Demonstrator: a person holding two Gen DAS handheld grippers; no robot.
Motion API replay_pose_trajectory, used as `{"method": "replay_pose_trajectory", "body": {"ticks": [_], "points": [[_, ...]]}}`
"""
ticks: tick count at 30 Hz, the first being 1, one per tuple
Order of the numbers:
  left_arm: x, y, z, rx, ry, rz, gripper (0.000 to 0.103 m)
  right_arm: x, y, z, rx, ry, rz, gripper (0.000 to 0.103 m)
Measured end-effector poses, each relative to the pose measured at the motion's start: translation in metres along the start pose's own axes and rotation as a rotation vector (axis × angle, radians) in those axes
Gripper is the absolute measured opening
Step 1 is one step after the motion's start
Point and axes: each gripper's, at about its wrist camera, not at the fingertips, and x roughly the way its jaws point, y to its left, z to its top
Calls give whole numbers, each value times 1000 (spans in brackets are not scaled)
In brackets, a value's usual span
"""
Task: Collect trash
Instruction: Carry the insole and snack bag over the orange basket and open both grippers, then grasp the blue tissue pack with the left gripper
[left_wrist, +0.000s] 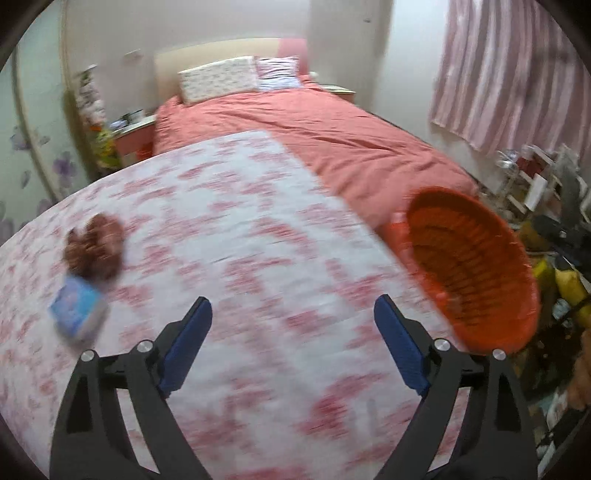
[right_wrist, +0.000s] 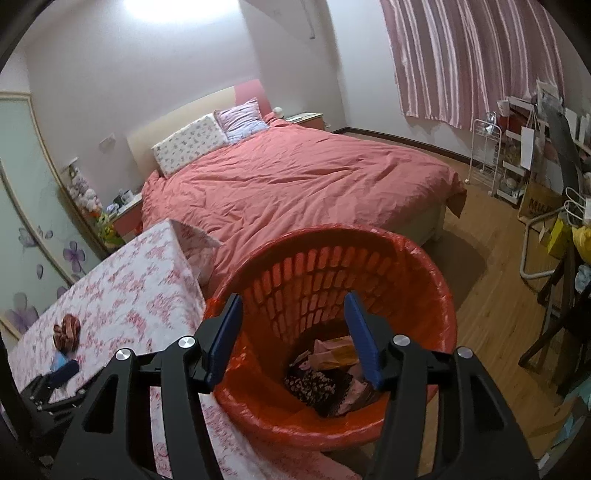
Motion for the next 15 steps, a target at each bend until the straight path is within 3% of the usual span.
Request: {"method": "replay_pose_trajectory", "body": {"ticks": [4, 9, 12, 15], "points": [[-8, 46, -10, -59, 5, 93, 94, -2, 18, -9, -46, 8, -10, 62], [-6, 105, -19, -143, 24, 299, 95, 0, 44, -24, -126, 27, -19, 63], [3, 142, -18, -252, 54, 364, 95, 3, 56, -30, -157, 45, -7, 63], [13, 161, -13, -323, 68, 371, 95, 4, 66, -34, -183, 59, 5, 63]]}}
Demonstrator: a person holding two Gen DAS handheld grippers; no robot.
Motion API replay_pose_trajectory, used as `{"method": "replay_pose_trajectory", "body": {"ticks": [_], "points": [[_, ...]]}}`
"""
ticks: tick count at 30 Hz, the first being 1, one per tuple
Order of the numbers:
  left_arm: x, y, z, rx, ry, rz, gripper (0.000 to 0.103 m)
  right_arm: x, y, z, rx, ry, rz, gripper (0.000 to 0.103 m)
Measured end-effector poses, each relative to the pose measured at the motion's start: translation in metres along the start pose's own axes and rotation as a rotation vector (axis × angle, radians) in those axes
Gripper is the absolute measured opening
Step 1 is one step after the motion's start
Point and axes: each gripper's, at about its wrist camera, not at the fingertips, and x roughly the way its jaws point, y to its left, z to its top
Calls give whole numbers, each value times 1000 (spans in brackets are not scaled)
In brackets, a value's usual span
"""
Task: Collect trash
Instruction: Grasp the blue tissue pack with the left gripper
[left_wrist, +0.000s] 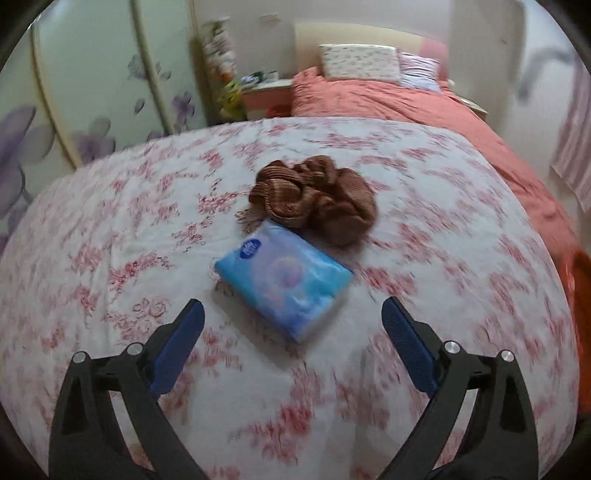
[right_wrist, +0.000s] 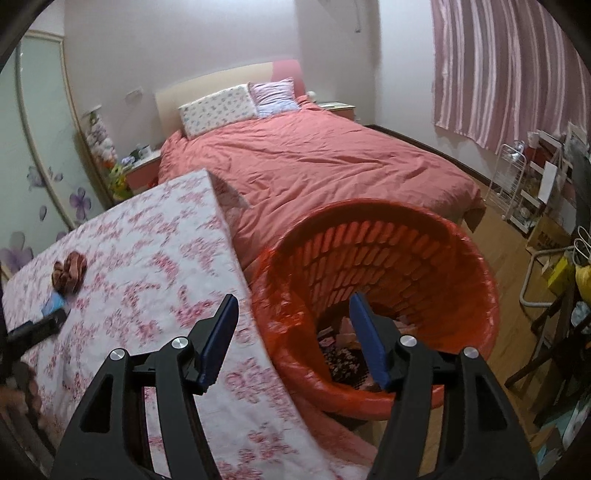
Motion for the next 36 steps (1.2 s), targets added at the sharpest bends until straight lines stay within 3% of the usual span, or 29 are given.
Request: {"method": "replay_pose_trajectory", "body": {"ticks": [3, 7, 10, 20, 30, 32, 33, 34, 36], "points": [[13, 3, 9, -23, 7, 13, 94, -1, 7, -1, -19, 5, 8, 63], [24, 5, 17, -24, 19, 28, 82, -1, 15, -2, -26, 14, 22, 63], [25, 19, 12, -25, 21, -9, 76, -1, 21, -3, -34, 18, 36, 63], [15, 80, -7, 6, 3, -64, 76, 9, 59, -11, -74, 50, 88, 63], [21, 69, 3, 25, -1, -90, 77, 12, 115, -16, -174, 64, 129, 63], [25, 68, 6, 28, 8, -82, 69, 15, 124, -16, -185, 70, 133, 63], [25, 70, 7, 25, 0, -79, 59, 16, 130, -15, -190, 75, 138, 63], [24, 74, 8, 26, -1, -78, 55, 18, 136, -16, -196, 80, 144, 63], [24, 85, 7, 21, 3, -71, 54, 20, 147, -18, -211, 86, 154, 63]]}}
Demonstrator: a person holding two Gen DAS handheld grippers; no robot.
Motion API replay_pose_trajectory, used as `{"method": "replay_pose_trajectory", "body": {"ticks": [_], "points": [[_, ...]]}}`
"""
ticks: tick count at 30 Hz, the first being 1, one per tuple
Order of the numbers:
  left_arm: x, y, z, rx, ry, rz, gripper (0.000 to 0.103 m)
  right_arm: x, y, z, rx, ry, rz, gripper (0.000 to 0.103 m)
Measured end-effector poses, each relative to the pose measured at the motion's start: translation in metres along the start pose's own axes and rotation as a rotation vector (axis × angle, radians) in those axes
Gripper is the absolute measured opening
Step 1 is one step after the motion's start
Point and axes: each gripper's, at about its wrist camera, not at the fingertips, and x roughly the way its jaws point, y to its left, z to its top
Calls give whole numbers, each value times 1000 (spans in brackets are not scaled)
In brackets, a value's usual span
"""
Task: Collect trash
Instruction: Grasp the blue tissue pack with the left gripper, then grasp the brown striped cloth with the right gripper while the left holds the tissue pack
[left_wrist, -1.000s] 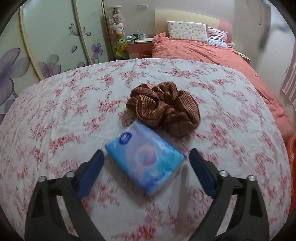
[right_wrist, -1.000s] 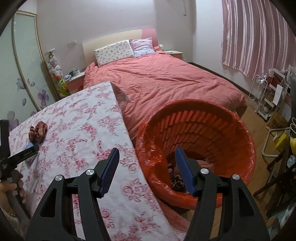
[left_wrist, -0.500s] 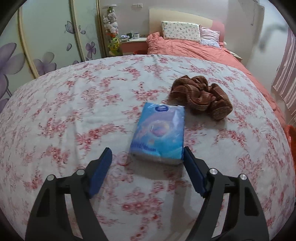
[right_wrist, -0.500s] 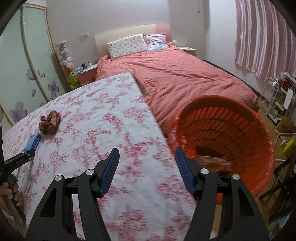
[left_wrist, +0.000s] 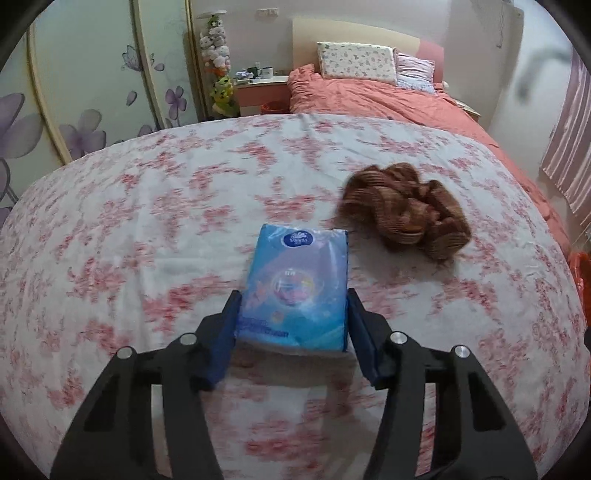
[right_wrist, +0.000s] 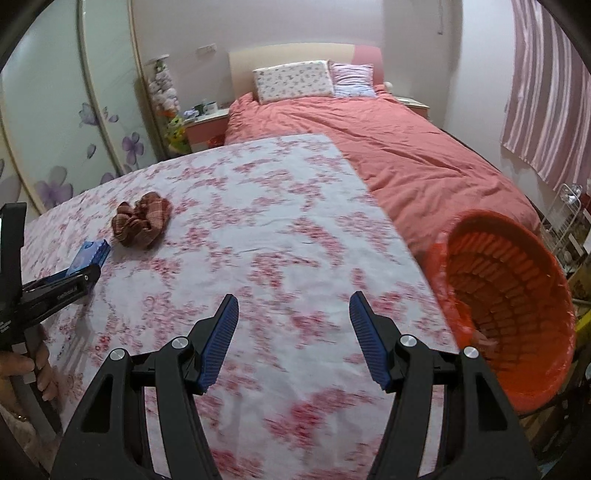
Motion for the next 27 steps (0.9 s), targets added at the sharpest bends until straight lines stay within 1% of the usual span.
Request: {"method": "replay_pose_trajectory", "body": {"ticks": [2, 4, 7, 10, 16, 21, 27], "points": [[-3, 19, -4, -5, -1, 22, 54, 5, 13, 2, -25, 4, 9, 63], [-6, 40, -8, -18, -4, 62, 54, 9, 23, 4, -42, 8, 14, 63], [-8, 67, -12, -50, -8, 106, 55, 20, 40, 9, -53, 24, 45, 63], [-9, 86, -12, -112, -4, 75, 56, 31, 61, 15, -68, 28, 76, 63], [-9, 88, -12, -114, -3, 82, 57, 48, 98, 28, -101, 19, 122, 63], [-9, 88, -13, -119, -3, 76, 57, 71, 125, 42, -83, 35, 154, 63], [-8, 89, -14, -123, -3, 72, 58, 89, 150, 58, -76, 26, 145, 63]]}}
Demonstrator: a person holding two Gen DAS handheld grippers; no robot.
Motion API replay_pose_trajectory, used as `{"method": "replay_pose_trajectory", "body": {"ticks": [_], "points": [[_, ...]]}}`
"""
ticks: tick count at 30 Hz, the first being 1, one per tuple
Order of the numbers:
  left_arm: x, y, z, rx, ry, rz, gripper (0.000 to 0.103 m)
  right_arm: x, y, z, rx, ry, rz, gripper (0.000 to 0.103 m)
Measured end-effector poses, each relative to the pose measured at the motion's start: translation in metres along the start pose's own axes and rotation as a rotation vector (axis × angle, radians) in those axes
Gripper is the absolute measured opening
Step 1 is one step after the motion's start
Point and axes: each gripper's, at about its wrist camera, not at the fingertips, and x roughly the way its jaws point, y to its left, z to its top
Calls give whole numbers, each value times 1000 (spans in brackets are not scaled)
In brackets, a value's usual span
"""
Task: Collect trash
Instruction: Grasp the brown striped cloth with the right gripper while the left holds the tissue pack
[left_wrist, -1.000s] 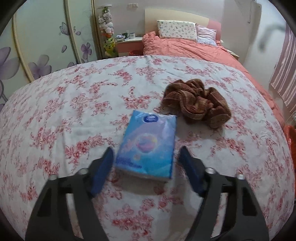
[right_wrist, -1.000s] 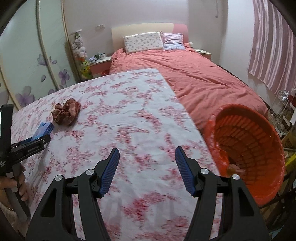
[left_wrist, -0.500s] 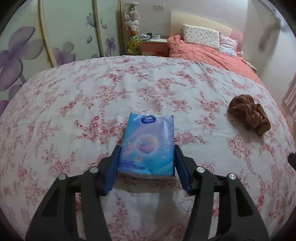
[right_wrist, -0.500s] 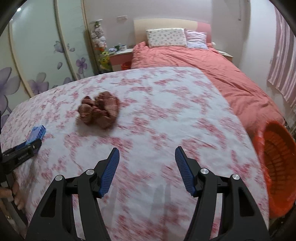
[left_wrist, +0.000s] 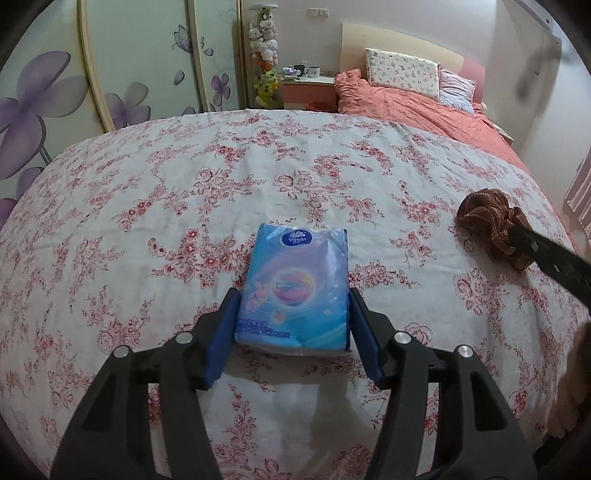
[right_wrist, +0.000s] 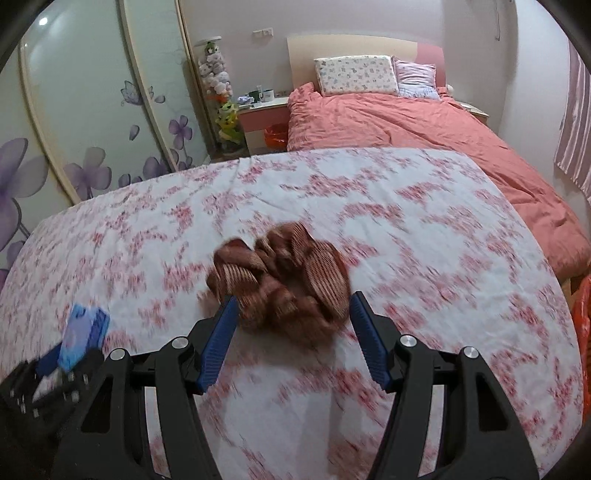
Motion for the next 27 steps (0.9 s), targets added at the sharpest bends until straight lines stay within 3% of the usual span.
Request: {"method": "replay_pose_trajectory", "body": {"ticks": [8, 11, 13, 15, 23, 27], "points": [[1, 0, 0, 1, 1, -4, 60, 22, 8, 6, -45, 40, -65, 61], [1, 0, 0, 1, 1, -3, 60, 19, 5, 2, -68, 42, -48, 42], [1, 0, 0, 1, 1, -3, 60, 14, 0, -2, -74, 44, -45, 23], [1, 0, 0, 1, 1, -3, 60, 9, -8, -5, -57, 50, -26, 19], [0, -3, 1, 11, -2, -33, 64, -34, -56, -31, -17, 7, -67, 16], [-1, -5, 0, 23, -11, -55, 53, -53, -87, -43, 33, -9, -104, 16]]}}
